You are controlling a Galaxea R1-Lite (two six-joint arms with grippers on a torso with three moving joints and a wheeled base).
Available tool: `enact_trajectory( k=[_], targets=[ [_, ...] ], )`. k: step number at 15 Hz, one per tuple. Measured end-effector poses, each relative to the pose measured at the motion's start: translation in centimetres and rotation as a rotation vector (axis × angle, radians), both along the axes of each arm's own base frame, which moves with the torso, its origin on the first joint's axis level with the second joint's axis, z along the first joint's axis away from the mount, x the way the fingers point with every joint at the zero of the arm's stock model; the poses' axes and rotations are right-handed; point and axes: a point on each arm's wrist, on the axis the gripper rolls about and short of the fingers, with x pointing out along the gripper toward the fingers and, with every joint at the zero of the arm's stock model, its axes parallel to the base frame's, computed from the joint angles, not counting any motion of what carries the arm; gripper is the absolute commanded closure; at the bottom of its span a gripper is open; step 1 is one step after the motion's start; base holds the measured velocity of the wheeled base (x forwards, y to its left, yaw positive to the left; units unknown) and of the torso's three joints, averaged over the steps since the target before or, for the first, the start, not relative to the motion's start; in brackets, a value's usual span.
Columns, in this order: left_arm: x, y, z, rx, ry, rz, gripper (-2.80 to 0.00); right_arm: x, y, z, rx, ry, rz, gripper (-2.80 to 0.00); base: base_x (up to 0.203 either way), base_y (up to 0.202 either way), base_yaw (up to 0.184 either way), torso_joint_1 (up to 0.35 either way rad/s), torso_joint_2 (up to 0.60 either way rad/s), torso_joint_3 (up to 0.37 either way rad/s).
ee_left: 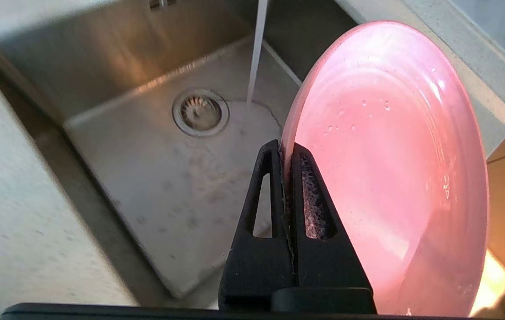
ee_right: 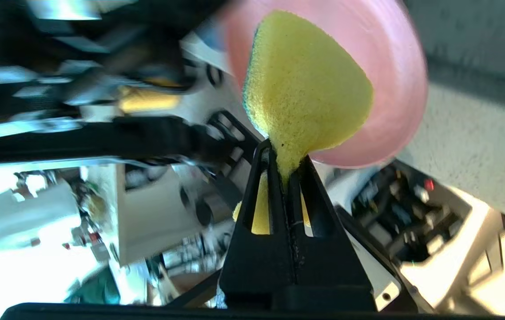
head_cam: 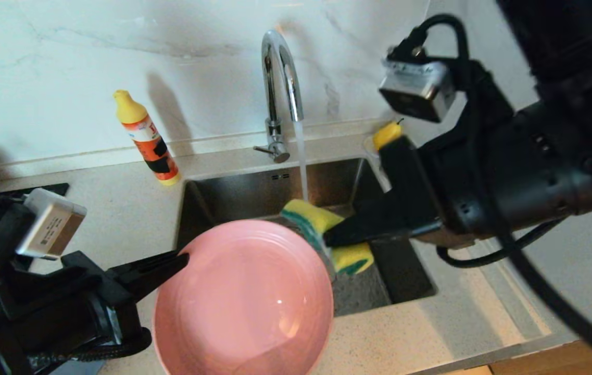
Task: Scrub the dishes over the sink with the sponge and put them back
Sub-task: Wipe the plate, then rinse the plate
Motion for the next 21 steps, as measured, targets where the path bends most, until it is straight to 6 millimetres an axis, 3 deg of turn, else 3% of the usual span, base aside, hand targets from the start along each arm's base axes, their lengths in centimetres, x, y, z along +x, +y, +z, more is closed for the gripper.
enact_trajectory(
  k=[3, 9, 16, 21],
  targets=[
    [1.8, -0.8, -0.2, -0.025, 0.056, 0.069, 0.0, -1.5, -2.5, 1.9, 0.043, -0.028, -0.012, 0.0, 0.0, 0.0, 0.0, 0.0, 0.0, 0.0],
    [7.1, -3.6, -0.5, -0.046, 0.124, 0.176, 0.0, -3.6, -5.5, 2.7, 0.073, -0.05, -0.021, 0.0, 0.0, 0.0, 0.0, 0.0, 0.0, 0.0],
    [13.0, -6.9, -2.1, -0.072, 0.1, 0.2, 0.0, -4.2, -6.4, 1.8, 0.051, -0.036, -0.024, 0.0, 0.0, 0.0, 0.0, 0.0, 0.0, 0.0],
    [15.7, -8.3, -3.2, -0.11, 0.127, 0.253, 0.0, -4.3, -6.6, 1.1, 0.033, -0.018, -0.022, 0.0, 0.0, 0.0, 0.0, 0.0, 0.0, 0.0]
  ],
)
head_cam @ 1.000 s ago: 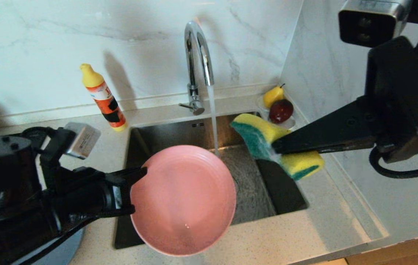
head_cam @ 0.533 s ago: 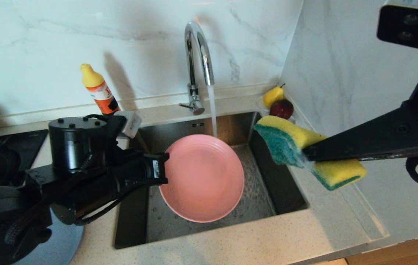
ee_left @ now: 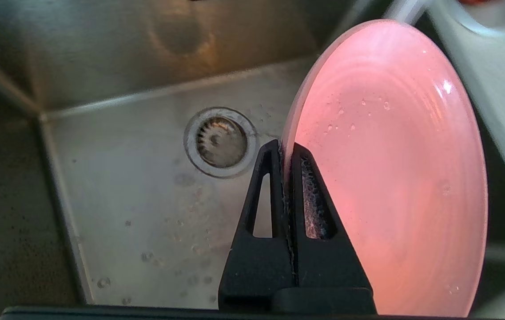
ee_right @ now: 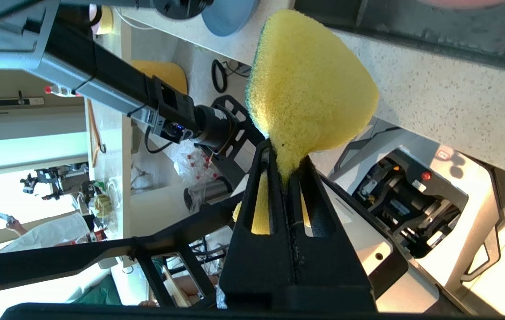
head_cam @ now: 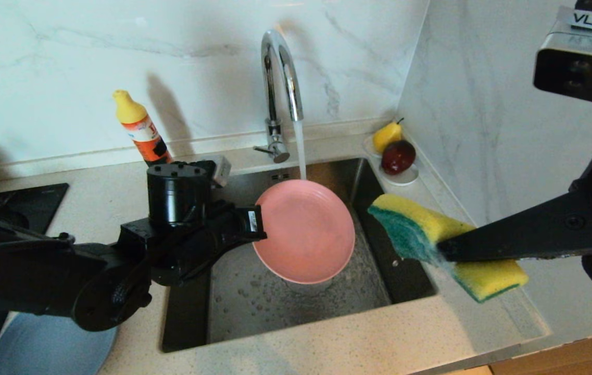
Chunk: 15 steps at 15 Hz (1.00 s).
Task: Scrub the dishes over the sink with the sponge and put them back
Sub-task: Rinse the plate
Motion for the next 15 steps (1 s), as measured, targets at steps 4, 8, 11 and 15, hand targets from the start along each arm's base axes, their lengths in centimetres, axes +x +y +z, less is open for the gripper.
enact_trajectory(
  k=[4, 8, 11, 15],
  targets=[
    [1.8, -0.7, -0.8, -0.033, 0.015, 0.077, 0.0, 0.2, 0.3, -0.7, -0.022, 0.023, 0.004, 0.0, 0.0, 0.0, 0.0, 0.0, 0.0, 0.0],
    [3.1, -1.1, -0.8, -0.065, 0.009, 0.114, 0.0, 0.5, 0.7, -1.8, -0.039, 0.035, 0.005, 0.0, 0.0, 0.0, 0.0, 0.0, 0.0, 0.0],
    [3.6, -1.3, -0.2, -0.078, -0.011, 0.114, 0.0, 0.9, 1.2, -2.7, -0.023, 0.025, 0.004, 0.0, 0.0, 0.0, 0.0, 0.0, 0.0, 0.0],
    [4.0, -1.5, 0.1, -0.088, -0.029, 0.118, 0.0, 1.1, 1.4, -3.6, -0.033, 0.037, 0.011, 0.0, 0.0, 0.0, 0.0, 0.0, 0.0, 0.0]
  ],
)
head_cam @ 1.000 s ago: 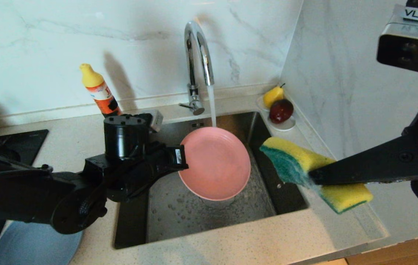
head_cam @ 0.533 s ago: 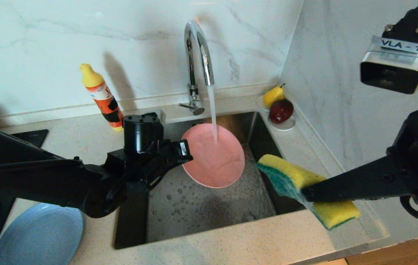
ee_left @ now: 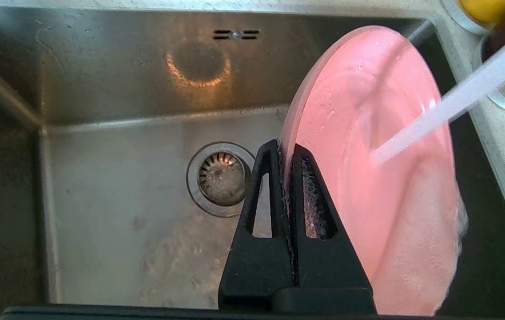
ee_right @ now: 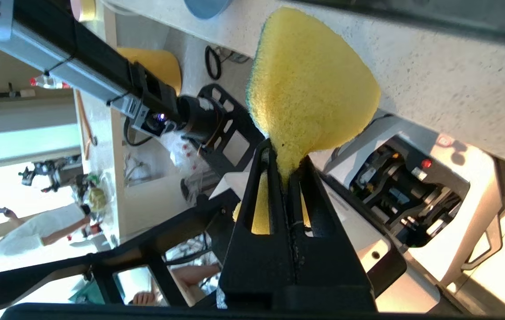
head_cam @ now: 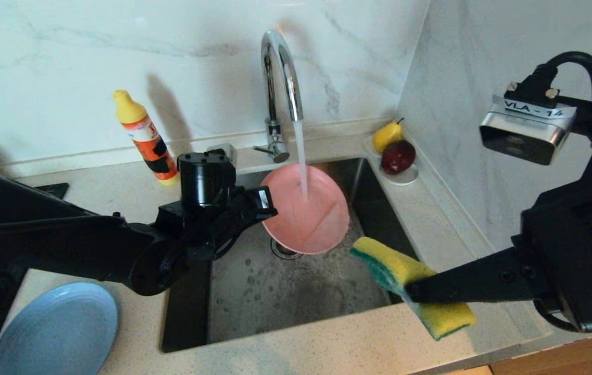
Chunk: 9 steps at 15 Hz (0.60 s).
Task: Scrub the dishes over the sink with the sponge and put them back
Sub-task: Rinse the plate
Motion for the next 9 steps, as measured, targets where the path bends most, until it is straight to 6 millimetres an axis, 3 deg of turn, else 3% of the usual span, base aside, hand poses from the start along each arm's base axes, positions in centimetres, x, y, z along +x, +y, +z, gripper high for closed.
enact_trajectory(
  k=[4, 9],
  targets=[
    [-0.2, 1.6, 0.6, 0.019, -0.014, 0.035, 0.0, 0.0, 0.1, -0.1, 0.001, 0.004, 0.01, 0.0, 0.0, 0.0, 0.0, 0.0, 0.0, 0.0],
    [-3.7, 5.2, 2.0, 0.174, -0.068, 0.058, 0.0, 0.0, 0.1, 0.0, 0.003, 0.007, 0.005, 0.0, 0.0, 0.0, 0.0, 0.0, 0.0, 0.0]
  ],
)
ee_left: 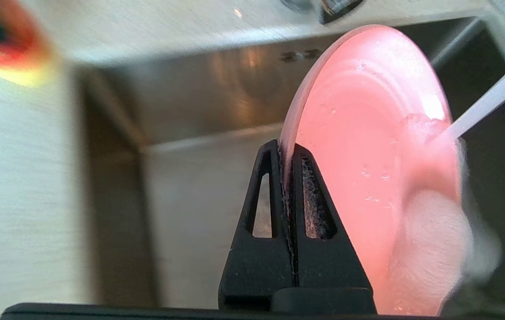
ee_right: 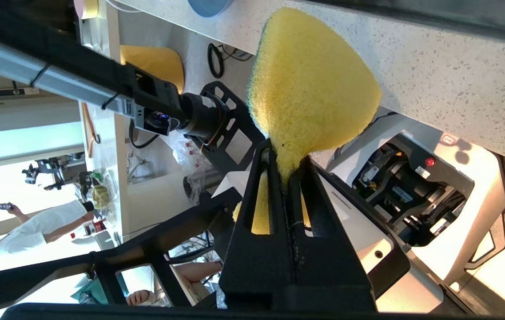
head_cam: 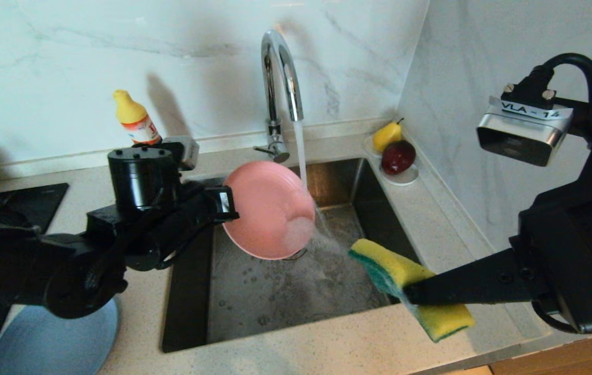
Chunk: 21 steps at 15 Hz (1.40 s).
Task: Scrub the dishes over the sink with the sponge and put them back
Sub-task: Rinse the plate
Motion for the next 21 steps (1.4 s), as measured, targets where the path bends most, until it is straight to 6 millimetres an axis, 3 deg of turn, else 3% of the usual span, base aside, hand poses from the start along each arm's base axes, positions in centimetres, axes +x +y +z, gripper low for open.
enact_trajectory(
  k=[5, 8, 15, 21],
  targets=[
    [-2.8, 5.1, 0.7, 0.124, -0.152, 0.113, 0.0, 0.0, -0.3, -0.5, -0.024, 0.015, -0.015, 0.0, 0.0, 0.0, 0.0, 0.0, 0.0, 0.0],
    [-4.1, 6.8, 1.8, 0.161, -0.255, 0.167, 0.0, 0.2, -0.4, -0.7, -0.03, 0.02, -0.026, 0.0, 0.0, 0.0, 0.0, 0.0, 0.0, 0.0],
    [-7.4, 7.9, 4.0, 0.213, -0.371, 0.184, 0.0, 0.5, -0.3, -0.7, -0.031, 0.02, -0.035, 0.0, 0.0, 0.0, 0.0, 0.0, 0.0, 0.0],
    [-8.8, 8.3, 5.6, 0.264, -0.494, 0.207, 0.0, 0.5, -0.4, -0.7, -0.031, 0.021, -0.035, 0.0, 0.0, 0.0, 0.0, 0.0, 0.0, 0.0]
  ],
)
